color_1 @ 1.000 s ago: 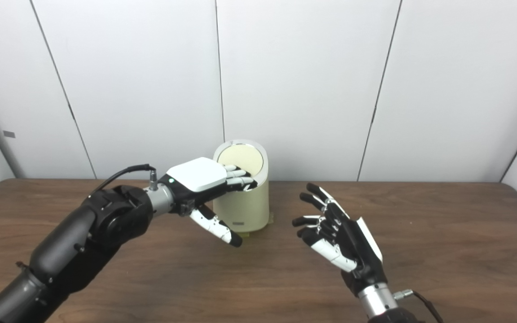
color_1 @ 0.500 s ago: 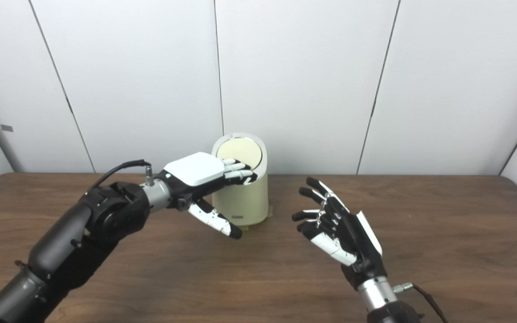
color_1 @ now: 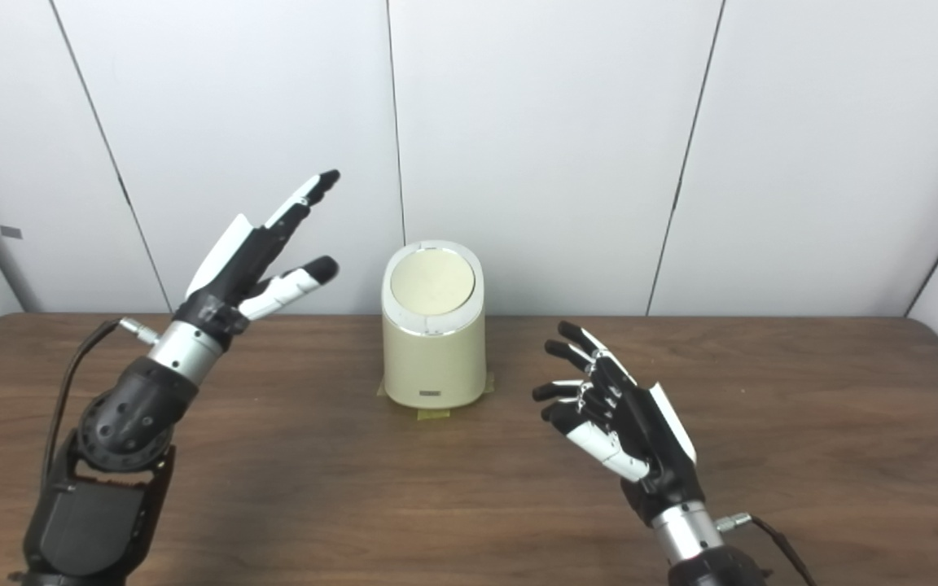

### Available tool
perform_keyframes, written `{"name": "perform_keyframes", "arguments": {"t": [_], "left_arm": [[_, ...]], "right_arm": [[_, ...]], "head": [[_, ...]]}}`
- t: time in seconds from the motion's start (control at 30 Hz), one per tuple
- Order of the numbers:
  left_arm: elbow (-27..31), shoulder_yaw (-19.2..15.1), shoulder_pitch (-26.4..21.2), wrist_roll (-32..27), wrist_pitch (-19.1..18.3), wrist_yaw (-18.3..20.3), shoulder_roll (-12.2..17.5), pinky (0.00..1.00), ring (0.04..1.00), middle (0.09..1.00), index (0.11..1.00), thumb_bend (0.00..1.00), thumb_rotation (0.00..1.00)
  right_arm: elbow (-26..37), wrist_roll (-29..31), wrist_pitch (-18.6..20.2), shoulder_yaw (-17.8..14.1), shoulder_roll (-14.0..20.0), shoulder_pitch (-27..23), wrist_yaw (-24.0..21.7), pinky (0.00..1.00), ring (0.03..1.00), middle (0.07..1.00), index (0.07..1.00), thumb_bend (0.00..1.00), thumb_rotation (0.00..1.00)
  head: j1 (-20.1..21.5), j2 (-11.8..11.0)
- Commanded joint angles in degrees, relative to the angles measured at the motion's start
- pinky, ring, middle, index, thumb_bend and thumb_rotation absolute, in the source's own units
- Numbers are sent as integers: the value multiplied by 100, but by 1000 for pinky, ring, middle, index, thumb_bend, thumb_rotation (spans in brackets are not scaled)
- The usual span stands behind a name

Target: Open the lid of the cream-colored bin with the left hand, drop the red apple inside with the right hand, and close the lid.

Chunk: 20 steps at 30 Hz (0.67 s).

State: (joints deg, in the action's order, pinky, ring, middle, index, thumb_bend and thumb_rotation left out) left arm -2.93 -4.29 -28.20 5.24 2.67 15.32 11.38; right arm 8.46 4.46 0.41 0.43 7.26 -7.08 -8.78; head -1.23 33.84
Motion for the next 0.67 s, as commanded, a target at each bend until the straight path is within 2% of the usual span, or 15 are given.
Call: {"name": "perform_keyframes", "arguments": {"t": [0.0,0.1,0.3,0.47,0.63], "left_arm": [[206,-94,188,-534,-70,-112,-185,1000,1000,1000,1000,959,859],[258,-166,582,-933,-214,-101,-284,1000,1000,1000,1000,942,849],[371,-166,1261,-1310,-442,-161,-403,1000,1000,1000,1000,905,880],[293,-135,1549,-1535,-316,-182,-507,1000,1000,1000,1000,853,880],[215,-94,1705,-1545,-284,-215,-540,1000,1000,1000,1000,912,839]], "right_arm": [[109,30,-164,-47,57,-202,-5,537,636,849,889,760,615],[86,78,-179,-67,70,-196,-30,542,640,848,891,758,620],[-6,151,-278,-91,93,-202,-90,537,638,847,893,748,617],[-46,105,-291,-120,104,-202,-69,531,639,843,891,755,628],[-116,71,-409,-176,37,-203,18,530,652,854,891,793,632]], "head": [[-4,6],[-15,8],[-15,2],[-20,-8],[-11,-13]]}}
